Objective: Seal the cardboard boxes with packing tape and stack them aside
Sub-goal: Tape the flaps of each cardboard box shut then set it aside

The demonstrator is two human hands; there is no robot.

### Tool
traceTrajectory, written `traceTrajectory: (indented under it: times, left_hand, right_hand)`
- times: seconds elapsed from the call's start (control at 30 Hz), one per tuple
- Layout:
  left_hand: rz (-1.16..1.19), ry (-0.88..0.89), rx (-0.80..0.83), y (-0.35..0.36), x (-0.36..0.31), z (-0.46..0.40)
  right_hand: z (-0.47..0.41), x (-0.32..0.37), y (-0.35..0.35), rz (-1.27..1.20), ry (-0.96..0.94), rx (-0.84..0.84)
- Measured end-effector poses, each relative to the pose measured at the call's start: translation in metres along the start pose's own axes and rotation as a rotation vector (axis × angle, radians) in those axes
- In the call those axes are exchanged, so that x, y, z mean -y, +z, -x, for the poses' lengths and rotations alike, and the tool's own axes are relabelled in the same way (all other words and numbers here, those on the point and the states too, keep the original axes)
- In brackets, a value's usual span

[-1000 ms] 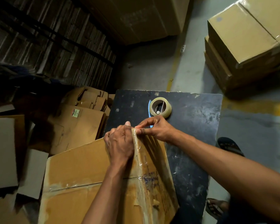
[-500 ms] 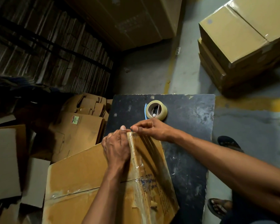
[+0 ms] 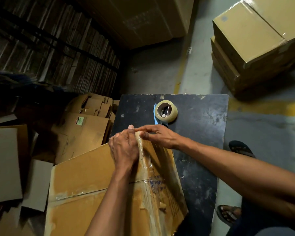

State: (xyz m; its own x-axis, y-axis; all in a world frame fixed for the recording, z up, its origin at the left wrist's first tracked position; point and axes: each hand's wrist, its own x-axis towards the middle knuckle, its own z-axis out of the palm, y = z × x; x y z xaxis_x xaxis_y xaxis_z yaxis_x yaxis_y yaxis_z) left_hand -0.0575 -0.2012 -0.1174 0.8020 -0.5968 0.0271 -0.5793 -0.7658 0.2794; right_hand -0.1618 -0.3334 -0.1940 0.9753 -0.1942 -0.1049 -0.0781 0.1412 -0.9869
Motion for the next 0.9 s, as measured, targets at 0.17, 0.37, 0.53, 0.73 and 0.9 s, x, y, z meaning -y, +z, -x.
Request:
traceTrajectory:
  times: [0.17, 0.37, 0.53, 0.73, 0.9]
  left_hand:
    - [-0.006, 0.027, -0.015, -0.001, -0.005, 0.001]
    - [-0.002, 0.029, -0.020, 0.002, -0.001, -0.001]
    - [-0.013, 0.001, -0.009, 0.003, -0.001, -0.001]
    - [0.010, 0.037, -0.013, 0.001, -0.002, -0.003]
    - [-0.035, 0.033, -0.026, 0.002, -0.003, -0.003]
  right_hand:
    - [0.003, -0.020, -0.007, 0.070, 0.045, 0.057]
    - [0.014, -0.016, -0.018, 0.129, 0.073, 0.149]
    - [0.013, -0.007, 0.003, 0.265, 0.003, 0.160]
    - [0.037, -0.028, -0.025, 0.390, 0.069, 0.174]
    - [0.037, 0.003, 0.007, 0.390, -0.124, 0.081]
